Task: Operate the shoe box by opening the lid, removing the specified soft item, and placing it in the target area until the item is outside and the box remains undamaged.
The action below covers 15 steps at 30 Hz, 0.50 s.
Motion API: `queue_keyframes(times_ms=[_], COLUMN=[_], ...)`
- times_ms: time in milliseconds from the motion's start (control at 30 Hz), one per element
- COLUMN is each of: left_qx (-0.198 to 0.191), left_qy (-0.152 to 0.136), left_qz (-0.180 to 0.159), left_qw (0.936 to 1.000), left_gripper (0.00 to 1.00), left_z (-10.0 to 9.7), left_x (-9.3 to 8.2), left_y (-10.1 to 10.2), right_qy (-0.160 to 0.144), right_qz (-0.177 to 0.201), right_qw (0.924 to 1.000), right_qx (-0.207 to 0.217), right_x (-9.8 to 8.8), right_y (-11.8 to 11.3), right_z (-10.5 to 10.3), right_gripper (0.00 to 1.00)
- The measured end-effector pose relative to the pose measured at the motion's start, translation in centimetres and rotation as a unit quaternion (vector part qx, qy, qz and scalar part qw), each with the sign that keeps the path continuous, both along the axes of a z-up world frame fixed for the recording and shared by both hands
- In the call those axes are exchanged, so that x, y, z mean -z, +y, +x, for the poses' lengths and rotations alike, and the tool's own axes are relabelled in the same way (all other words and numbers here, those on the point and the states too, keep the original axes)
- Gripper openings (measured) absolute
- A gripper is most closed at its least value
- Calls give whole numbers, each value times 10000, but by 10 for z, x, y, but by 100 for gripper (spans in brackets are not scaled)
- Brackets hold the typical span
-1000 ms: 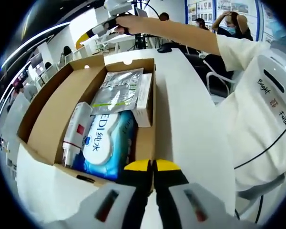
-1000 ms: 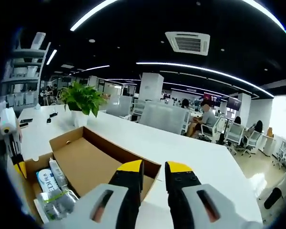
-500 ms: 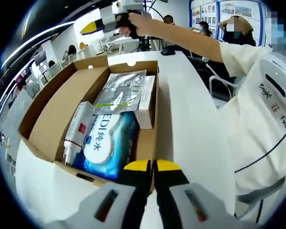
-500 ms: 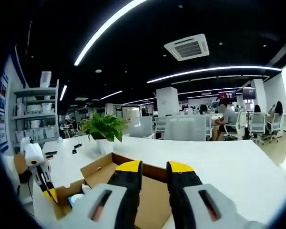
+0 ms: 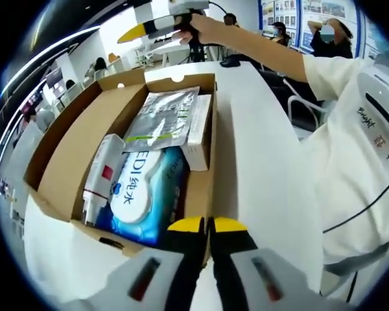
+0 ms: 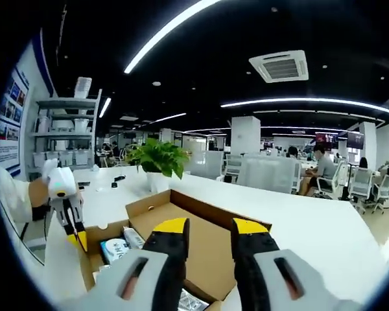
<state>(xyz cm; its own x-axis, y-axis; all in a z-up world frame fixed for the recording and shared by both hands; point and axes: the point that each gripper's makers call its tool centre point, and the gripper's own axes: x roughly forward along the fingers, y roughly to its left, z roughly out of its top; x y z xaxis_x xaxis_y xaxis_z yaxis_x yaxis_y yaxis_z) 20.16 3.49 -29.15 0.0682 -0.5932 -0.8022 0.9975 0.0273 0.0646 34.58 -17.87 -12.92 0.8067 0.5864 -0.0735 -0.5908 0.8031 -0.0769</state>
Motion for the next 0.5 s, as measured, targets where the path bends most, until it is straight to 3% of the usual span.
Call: queue_keyframes(times_ms=[200,300,400,500], left_qx=[258,340,344,405], left_qy=[89,90,165,171], left_qz=[161,295,702,896], left_qw=[9995,9989,9968,9950], left_gripper=[2,2,2,2], left_z=[-1,-2,-2,-3], left_x=[1,1,6,7], left_y=[1,2,4,3], right_qy=[-25,-13,114,55], right_qz=[-364,-529,-586,-796], right_qw=[9993,9986,9981,9968], right_qx=[-16,-20,-149,-111], right_x=[2,7,17,19], right_y=[4,7,11,11], right_z=[-7,-14,-15,-20], right_gripper=[25,20,24,23])
